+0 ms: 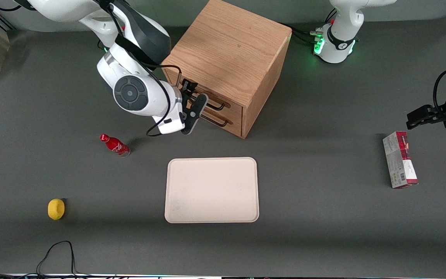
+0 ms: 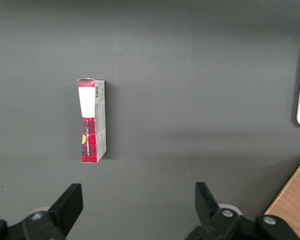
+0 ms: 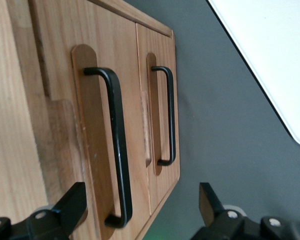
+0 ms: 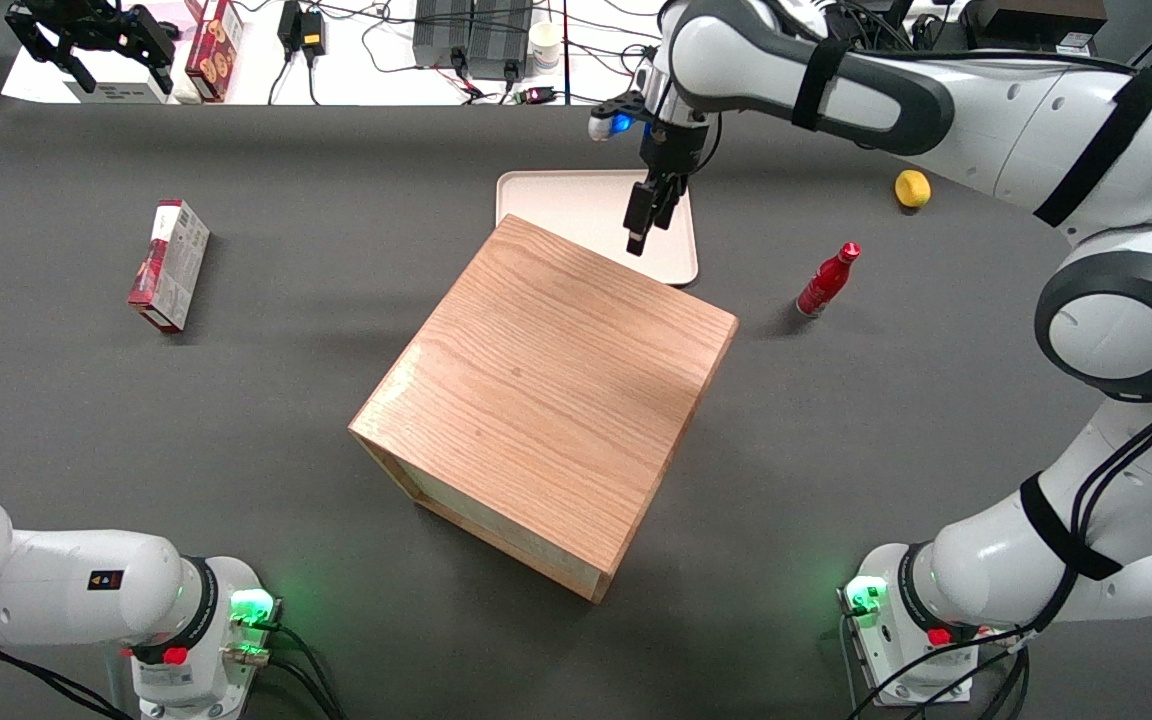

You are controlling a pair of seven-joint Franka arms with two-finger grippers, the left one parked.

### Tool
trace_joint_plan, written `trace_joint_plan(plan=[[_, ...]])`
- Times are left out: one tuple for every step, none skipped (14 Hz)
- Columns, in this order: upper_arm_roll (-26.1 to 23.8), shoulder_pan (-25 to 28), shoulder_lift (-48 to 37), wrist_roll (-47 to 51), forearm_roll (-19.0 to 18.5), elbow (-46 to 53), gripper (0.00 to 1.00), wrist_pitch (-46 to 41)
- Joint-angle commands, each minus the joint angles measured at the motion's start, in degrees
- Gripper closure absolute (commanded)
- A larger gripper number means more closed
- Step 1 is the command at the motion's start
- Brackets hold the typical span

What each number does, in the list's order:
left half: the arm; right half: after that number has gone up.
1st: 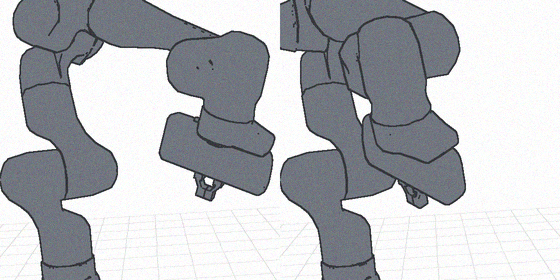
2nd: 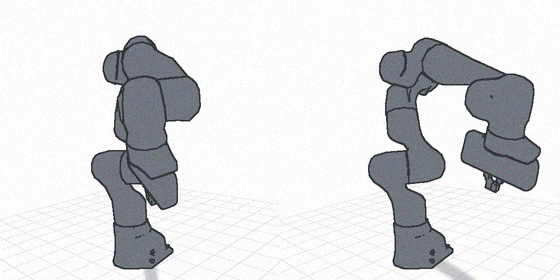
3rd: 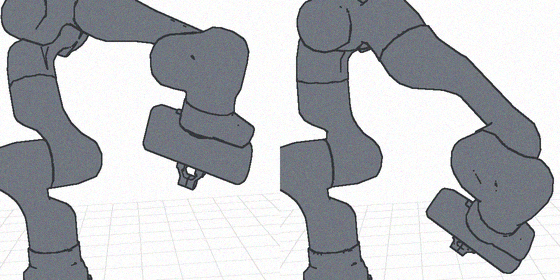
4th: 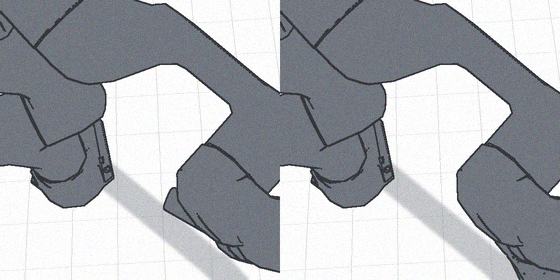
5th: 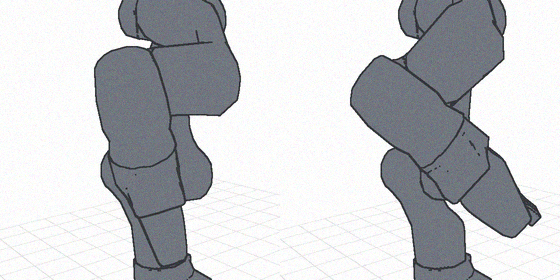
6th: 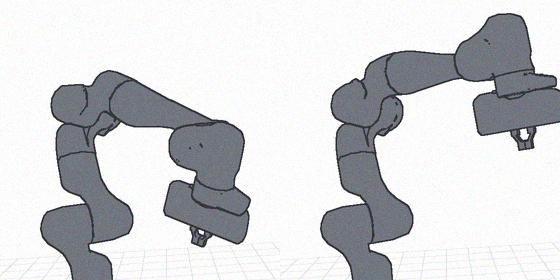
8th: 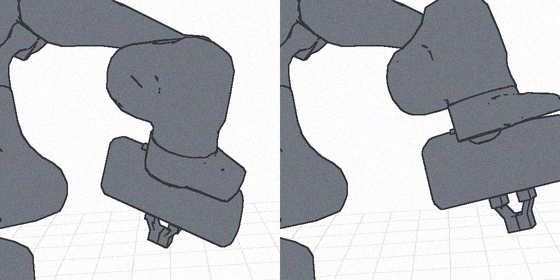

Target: Open upper drawer

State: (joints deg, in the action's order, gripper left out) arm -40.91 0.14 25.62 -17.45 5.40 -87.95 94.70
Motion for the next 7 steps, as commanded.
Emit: trace_joint_plan(plan=[[0.21, 0.03, -2.07, -0.49, 0.67, -4.15, 0.00, 3.56], [0.21, 0.03, -2.07, -0.48, 0.58, -4.51, 0.00, 3.57], [0.13, 0.03, -2.16, -0.48, 0.58, -4.51, 0.00, 3.57], [0.21, 0.03, -2.16, -0.48, 0.14, -4.77, 0.00, 3.83], [0.13, 0.03, -2.16, -0.48, -0.64, -5.64, 0.00, 4.70], [0.12, 0.03, -2.16, -0.48, -0.74, -6.17, 0.00, 5.32], [0.12, 0.12, -2.16, -0.48, -0.83, -6.88, 0.00, 6.28]])
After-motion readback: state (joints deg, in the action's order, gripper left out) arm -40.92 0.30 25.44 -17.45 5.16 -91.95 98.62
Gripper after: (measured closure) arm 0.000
